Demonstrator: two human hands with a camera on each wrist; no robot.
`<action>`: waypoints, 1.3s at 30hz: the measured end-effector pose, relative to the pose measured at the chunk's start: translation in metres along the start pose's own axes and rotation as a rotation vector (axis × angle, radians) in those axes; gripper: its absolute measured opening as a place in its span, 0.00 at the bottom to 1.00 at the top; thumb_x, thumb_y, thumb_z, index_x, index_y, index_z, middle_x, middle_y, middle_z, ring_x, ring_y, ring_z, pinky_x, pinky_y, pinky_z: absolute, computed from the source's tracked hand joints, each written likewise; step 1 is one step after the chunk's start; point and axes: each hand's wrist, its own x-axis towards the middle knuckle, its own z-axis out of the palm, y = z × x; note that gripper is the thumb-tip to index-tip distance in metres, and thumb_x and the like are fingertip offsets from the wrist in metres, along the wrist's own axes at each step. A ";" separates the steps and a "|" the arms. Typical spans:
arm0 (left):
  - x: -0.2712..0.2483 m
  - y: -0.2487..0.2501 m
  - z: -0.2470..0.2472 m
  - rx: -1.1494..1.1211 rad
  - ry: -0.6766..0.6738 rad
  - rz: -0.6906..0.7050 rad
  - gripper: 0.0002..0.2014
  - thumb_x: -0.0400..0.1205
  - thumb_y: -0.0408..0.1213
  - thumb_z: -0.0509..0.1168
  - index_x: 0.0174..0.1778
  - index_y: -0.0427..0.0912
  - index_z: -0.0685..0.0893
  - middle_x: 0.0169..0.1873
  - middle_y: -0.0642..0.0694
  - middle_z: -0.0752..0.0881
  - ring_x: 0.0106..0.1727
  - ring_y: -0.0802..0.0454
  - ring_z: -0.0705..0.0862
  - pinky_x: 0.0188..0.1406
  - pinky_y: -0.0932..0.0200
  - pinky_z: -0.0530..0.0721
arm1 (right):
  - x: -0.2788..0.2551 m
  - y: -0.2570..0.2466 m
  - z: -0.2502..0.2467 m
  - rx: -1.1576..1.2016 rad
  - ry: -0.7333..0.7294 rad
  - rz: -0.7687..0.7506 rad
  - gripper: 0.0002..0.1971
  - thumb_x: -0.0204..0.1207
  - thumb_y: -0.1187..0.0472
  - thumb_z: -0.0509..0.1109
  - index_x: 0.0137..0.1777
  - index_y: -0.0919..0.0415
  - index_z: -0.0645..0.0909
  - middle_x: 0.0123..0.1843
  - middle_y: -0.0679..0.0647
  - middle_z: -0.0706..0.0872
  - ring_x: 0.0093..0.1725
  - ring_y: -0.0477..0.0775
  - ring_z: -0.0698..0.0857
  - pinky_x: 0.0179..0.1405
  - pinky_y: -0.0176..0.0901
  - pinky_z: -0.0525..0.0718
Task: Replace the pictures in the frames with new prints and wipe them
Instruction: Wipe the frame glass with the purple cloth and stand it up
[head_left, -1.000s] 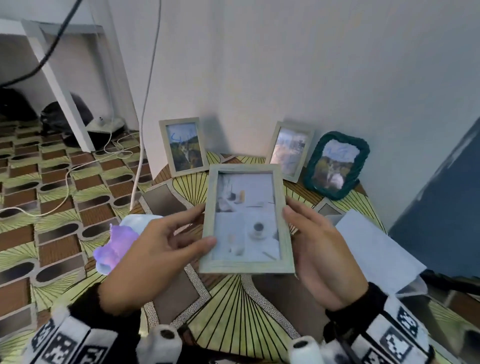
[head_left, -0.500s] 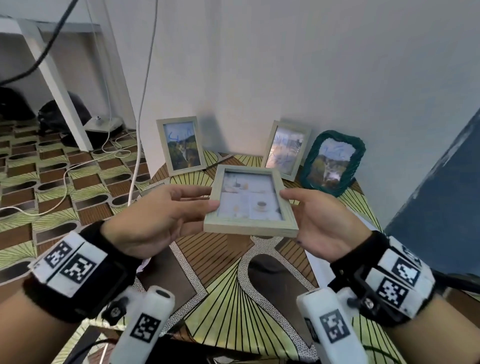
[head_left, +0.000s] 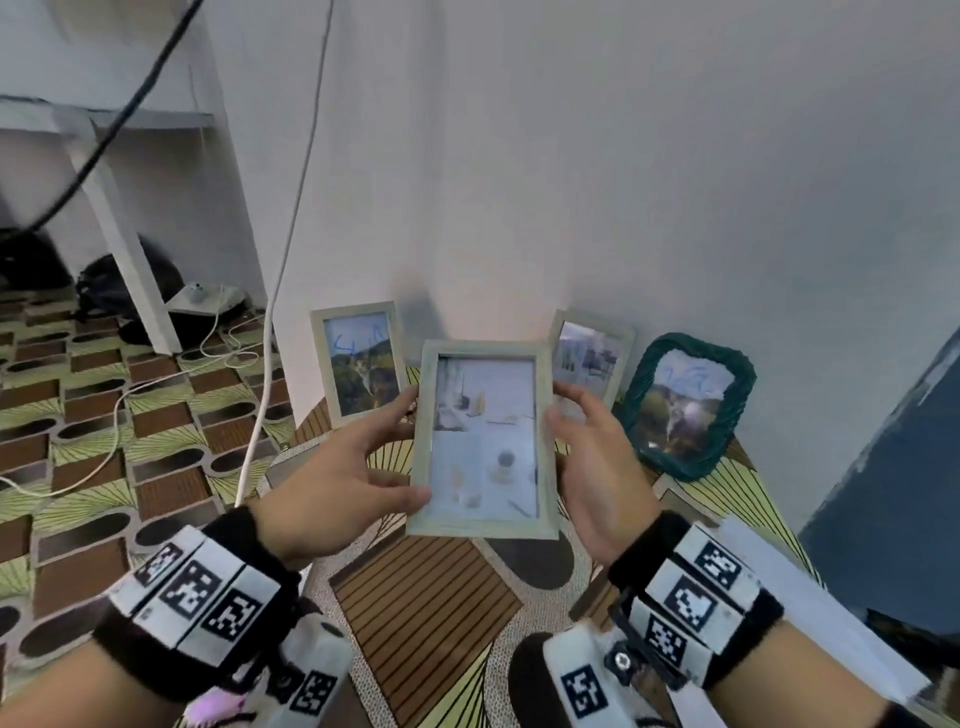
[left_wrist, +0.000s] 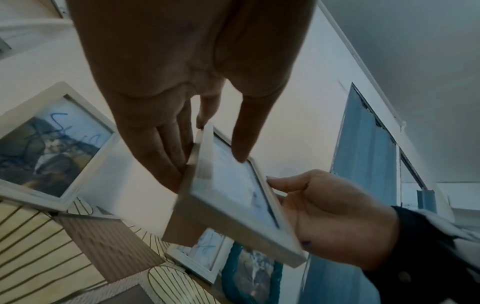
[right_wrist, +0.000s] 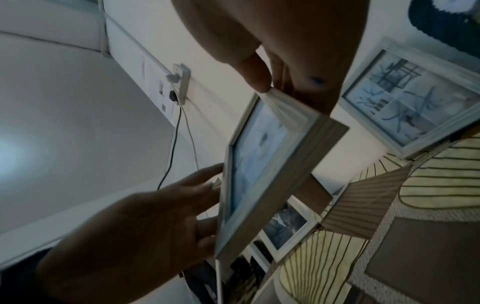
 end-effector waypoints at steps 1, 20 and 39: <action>0.009 0.000 -0.001 -0.012 0.013 0.002 0.48 0.75 0.20 0.72 0.82 0.65 0.60 0.70 0.56 0.78 0.51 0.40 0.91 0.49 0.52 0.90 | 0.010 0.002 0.002 -0.037 0.016 -0.032 0.17 0.87 0.66 0.58 0.70 0.48 0.76 0.50 0.54 0.93 0.54 0.66 0.90 0.57 0.72 0.85; 0.203 -0.031 -0.031 -0.400 0.230 0.003 0.33 0.86 0.18 0.54 0.83 0.52 0.64 0.69 0.63 0.78 0.59 0.62 0.85 0.47 0.62 0.90 | 0.205 0.023 0.022 -0.192 0.114 -0.181 0.28 0.84 0.69 0.54 0.58 0.28 0.78 0.56 0.71 0.85 0.52 0.83 0.81 0.50 0.84 0.78; 0.243 -0.070 -0.039 -0.242 0.161 -0.115 0.37 0.86 0.19 0.52 0.85 0.58 0.53 0.81 0.63 0.62 0.75 0.59 0.73 0.71 0.54 0.79 | 0.278 0.081 0.013 -0.246 0.127 -0.100 0.14 0.90 0.60 0.49 0.68 0.41 0.68 0.57 0.51 0.84 0.51 0.49 0.84 0.54 0.47 0.83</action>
